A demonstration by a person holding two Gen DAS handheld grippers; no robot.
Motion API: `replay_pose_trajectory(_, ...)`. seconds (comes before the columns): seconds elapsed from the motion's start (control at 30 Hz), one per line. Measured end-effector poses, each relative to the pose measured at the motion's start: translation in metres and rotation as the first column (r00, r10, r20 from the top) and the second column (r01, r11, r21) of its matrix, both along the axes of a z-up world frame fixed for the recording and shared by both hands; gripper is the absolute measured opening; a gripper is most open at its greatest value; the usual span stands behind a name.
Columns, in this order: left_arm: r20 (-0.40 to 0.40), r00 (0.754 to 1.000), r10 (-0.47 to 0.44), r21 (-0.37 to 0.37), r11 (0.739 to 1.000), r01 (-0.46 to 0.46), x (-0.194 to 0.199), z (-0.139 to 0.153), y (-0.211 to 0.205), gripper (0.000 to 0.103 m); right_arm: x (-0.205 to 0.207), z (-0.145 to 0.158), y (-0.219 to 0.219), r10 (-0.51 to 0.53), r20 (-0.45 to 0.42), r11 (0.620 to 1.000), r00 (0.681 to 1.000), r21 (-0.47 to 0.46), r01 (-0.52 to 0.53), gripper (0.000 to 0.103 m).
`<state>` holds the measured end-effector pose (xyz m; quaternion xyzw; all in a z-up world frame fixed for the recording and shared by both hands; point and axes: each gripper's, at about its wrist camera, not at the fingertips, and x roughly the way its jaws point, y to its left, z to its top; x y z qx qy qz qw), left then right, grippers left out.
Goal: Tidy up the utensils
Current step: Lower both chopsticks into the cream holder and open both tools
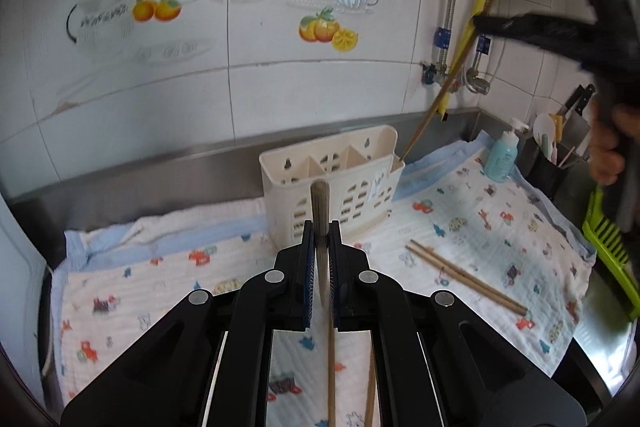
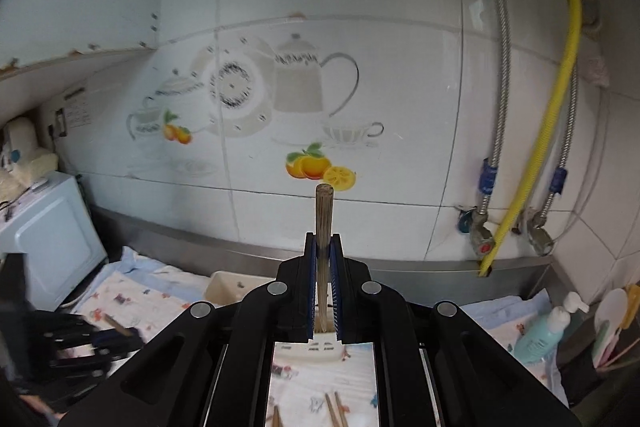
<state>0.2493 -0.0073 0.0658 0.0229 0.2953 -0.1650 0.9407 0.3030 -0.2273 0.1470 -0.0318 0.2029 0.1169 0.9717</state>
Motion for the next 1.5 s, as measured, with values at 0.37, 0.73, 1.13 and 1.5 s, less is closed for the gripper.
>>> replay_pose_trajectory(0.37,0.149,0.989,-0.006,-0.001,1.000,0.006,0.009,0.076,-0.002,0.005,0.055,-0.059,0.011,-0.015,-0.121,1.000,0.992,-0.019,0.013,0.007)
replay_pose_trajectory(0.73,0.283,0.958,0.045,-0.025,0.999,-0.039,0.051,0.122,-0.015,0.005,0.043,-0.059,0.003,-0.018,-0.099,0.999,0.995,-0.035,0.014,0.022)
replay_pose_trajectory(1.13,0.158,0.984,0.087,-0.093,0.993,-0.073,0.091,0.063,-0.005,0.005,-0.019,-0.075,-0.026,-0.007,-0.104,0.999,0.995,-0.044,0.003,0.027)
replay_pose_trajectory(1.5,0.117,0.990,0.082,-0.109,0.992,-0.069,0.088,0.049,-0.001,0.008,-0.086,-0.135,-0.055,-0.023,-0.216,0.999,0.976,-0.027,0.018,0.027)
